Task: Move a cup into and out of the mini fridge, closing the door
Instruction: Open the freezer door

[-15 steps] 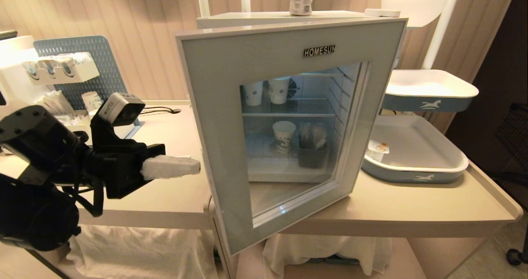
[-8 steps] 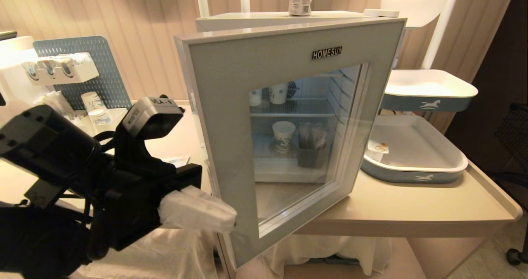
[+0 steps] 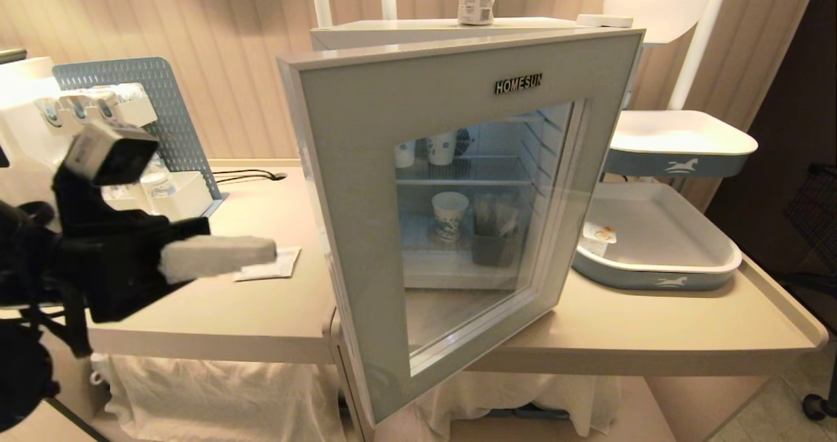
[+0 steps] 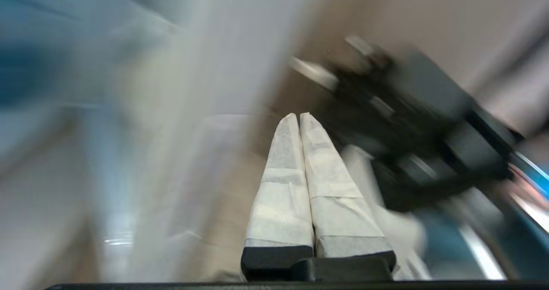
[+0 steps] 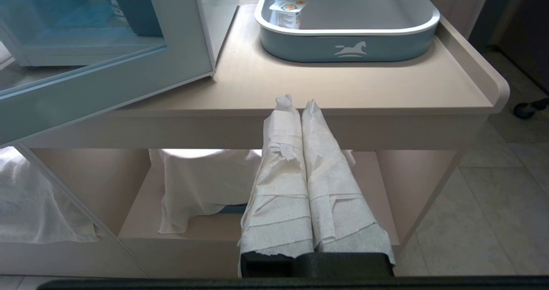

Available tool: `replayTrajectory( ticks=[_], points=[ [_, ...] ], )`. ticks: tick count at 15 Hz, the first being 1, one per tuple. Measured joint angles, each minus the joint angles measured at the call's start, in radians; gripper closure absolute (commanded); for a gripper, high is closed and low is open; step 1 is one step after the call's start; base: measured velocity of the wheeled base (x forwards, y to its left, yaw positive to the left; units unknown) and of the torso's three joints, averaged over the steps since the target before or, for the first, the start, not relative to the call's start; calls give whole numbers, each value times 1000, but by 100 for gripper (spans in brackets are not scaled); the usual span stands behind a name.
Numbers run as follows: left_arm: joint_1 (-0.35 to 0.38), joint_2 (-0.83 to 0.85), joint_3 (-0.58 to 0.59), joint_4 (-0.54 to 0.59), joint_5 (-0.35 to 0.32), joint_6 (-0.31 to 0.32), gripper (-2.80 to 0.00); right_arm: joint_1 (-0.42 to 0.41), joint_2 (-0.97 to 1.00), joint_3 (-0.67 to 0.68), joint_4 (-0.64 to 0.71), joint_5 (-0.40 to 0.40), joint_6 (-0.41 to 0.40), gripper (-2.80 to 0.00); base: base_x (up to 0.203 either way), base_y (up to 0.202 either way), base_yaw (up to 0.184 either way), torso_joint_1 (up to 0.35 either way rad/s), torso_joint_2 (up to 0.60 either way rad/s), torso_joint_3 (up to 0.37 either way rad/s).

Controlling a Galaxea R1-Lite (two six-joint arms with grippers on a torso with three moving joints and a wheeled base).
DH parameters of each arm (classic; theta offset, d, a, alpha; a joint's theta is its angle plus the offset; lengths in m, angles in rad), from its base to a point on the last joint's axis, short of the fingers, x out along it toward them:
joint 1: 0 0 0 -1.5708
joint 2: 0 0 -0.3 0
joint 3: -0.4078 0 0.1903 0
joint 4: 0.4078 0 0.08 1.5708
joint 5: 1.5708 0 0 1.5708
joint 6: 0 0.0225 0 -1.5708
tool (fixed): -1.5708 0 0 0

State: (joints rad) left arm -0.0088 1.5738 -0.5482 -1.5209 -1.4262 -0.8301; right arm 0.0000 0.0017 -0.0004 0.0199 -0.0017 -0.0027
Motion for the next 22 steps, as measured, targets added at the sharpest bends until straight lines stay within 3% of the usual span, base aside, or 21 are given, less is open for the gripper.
replayTrajectory(
  ticks=[3, 6, 8, 11, 12, 13, 14, 15, 19, 22],
  points=[
    [101, -14, -2, 98, 231, -25, 0, 0, 0, 0, 0, 0, 0, 0, 0, 0, 0, 0, 0, 0],
    [66, -5, -39, 353, 425, 23, 0, 0, 0, -1, 0, 0, -1, 0, 0, 0, 0, 0, 0, 0],
    [-28, -3, -71, 550, 614, 147, 0, 0, 0, -1, 0, 0, -1, 0, 0, 0, 0, 0, 0, 0],
    [-232, 12, -124, 826, 1015, 397, 0, 0, 0, -1, 0, 0, 0, 0, 0, 0, 0, 0, 0, 0],
    [-288, 18, -137, 880, 1119, 464, 0, 0, 0, -1, 0, 0, 0, 0, 0, 0, 0, 0, 0, 0],
    [-315, 19, -146, 903, 1156, 492, 0, 0, 0, -1, 0, 0, 0, 0, 0, 0, 0, 0, 0, 0],
    [-327, 16, -151, 914, 1140, 499, 0, 0, 0, -1, 0, 0, -1, 0, 0, 0, 0, 0, 0, 0],
    [-334, 9, -152, 921, 1078, 493, 0, 0, 0, -1, 0, 0, -1, 0, 0, 0, 0, 0, 0, 0],
    [-343, -45, -158, 921, 578, 368, 0, 0, 0, -1, 0, 0, 0, 0, 0, 0, 0, 0, 0, 0],
    [-358, -53, -184, 917, 282, 341, 0, 0, 0, 0, 0, 0, -1, 0, 0, 0, 0, 0, 0, 0]
  ],
)
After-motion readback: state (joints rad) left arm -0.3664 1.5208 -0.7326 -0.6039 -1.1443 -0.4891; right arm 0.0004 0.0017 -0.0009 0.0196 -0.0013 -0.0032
